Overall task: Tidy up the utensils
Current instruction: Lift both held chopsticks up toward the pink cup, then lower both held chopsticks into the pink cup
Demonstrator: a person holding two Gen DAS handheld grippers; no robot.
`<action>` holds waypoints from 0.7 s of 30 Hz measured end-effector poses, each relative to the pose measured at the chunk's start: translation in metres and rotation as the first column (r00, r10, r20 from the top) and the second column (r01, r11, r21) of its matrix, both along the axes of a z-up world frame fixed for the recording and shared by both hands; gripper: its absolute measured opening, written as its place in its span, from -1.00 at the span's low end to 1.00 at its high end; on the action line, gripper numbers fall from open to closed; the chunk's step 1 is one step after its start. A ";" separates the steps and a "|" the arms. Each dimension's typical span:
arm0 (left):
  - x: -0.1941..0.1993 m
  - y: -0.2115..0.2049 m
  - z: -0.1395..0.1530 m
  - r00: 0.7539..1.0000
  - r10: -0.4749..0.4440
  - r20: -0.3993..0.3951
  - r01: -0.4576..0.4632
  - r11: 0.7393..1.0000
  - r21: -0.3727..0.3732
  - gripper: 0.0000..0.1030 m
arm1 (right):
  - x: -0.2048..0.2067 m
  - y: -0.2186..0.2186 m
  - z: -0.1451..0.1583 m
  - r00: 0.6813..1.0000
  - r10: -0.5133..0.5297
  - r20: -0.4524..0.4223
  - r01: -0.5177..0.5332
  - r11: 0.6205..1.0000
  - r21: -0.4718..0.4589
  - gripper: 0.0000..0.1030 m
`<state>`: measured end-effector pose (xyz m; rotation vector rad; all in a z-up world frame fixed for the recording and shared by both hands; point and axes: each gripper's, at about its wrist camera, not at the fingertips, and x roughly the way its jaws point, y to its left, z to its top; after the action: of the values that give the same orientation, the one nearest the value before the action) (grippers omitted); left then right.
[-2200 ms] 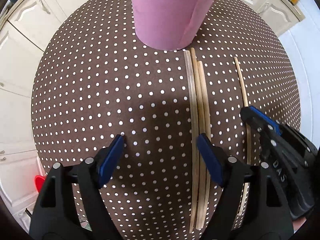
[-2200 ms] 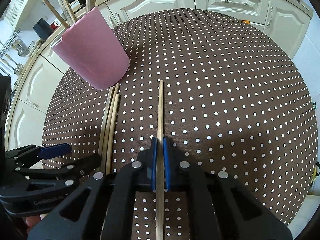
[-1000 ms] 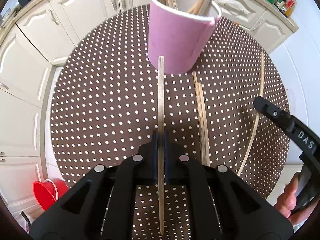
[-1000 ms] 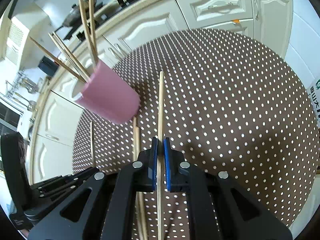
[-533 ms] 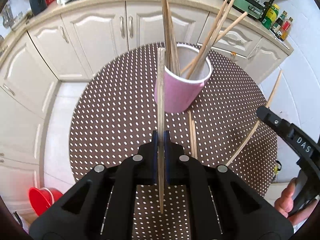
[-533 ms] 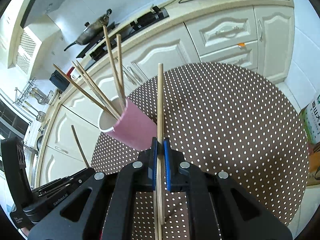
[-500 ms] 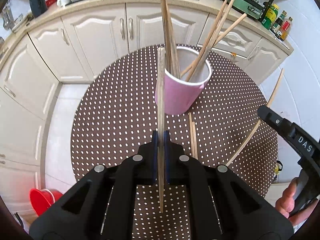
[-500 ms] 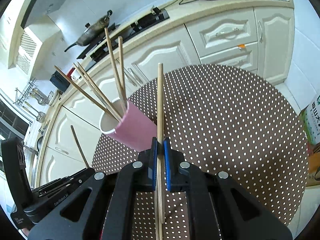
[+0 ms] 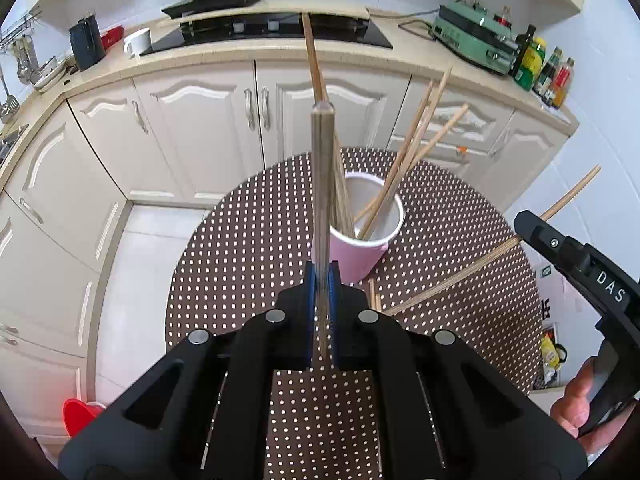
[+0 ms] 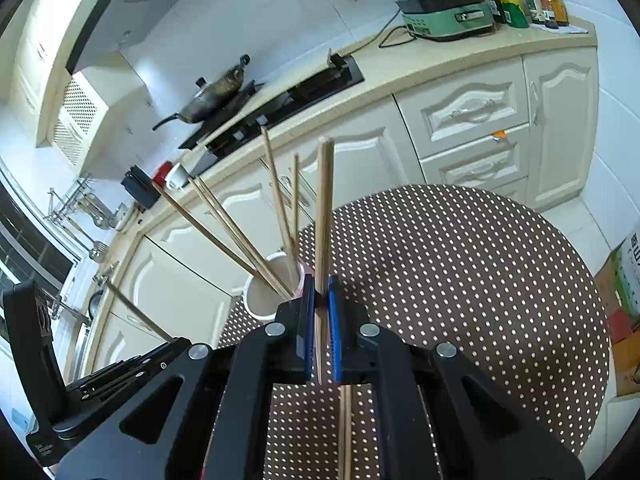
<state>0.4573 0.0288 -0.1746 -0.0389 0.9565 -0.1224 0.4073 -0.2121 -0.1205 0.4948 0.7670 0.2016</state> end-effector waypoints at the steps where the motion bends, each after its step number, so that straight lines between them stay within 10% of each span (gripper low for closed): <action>1: 0.000 0.001 0.003 1.000 0.000 0.008 0.000 1.000 -0.003 -0.88 | 0.001 0.001 0.003 1.000 0.002 0.008 -0.002 1.000 0.001 -0.90; 21: 0.019 0.020 0.081 0.989 0.006 0.148 0.008 0.995 -0.099 -0.88 | 0.037 -0.002 0.071 0.983 -0.001 0.182 0.001 1.000 0.003 -0.89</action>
<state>0.4768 0.0491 -0.0931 -0.1196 0.8018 -0.1714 0.4441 -0.2142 -0.0499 0.4725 0.5881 0.2437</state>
